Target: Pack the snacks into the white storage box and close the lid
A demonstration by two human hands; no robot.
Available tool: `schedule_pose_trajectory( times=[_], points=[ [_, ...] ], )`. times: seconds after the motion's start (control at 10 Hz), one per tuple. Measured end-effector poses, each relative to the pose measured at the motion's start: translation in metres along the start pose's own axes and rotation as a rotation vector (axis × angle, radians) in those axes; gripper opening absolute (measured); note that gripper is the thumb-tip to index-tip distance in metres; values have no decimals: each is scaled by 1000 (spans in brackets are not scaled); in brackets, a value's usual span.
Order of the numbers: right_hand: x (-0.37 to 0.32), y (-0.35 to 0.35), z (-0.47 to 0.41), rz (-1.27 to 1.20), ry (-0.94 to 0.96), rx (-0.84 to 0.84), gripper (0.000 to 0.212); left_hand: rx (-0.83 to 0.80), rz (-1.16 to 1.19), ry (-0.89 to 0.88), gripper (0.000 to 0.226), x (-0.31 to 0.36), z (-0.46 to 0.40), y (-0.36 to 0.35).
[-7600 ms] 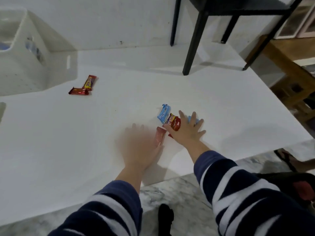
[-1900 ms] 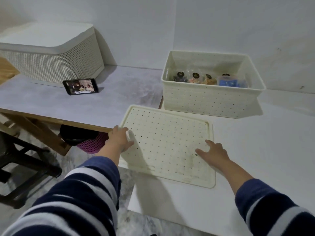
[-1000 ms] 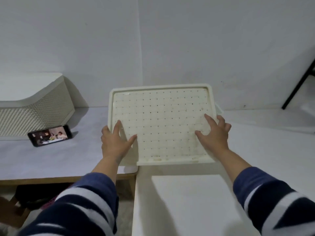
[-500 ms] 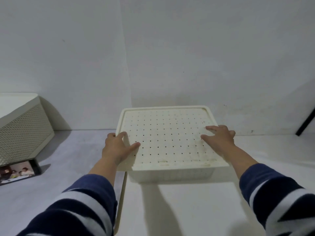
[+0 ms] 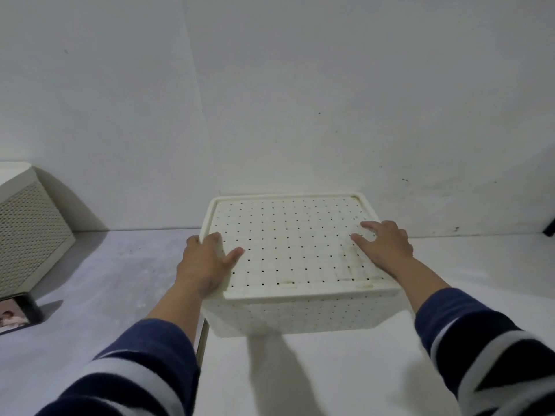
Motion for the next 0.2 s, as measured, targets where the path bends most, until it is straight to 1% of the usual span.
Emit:
schedule_pose_trajectory(
  times=[0.1, 0.2],
  points=[
    [-8, 12, 6, -28, 27, -74, 59, 31, 304, -47, 59, -1, 4, 17],
    [-24, 61, 34, -101, 163, 18, 54, 134, 240, -115, 42, -41, 43, 29]
  ],
)
Point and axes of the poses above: each hand's wrist, its own z-axis away from the middle knuckle, its own y-axis out of the back of the hand, x = y × z, the point moved 5 cm from there along -z, towards the middle knuckle, and after that the axes turned 1 degree about y, right-handed, at the moved point
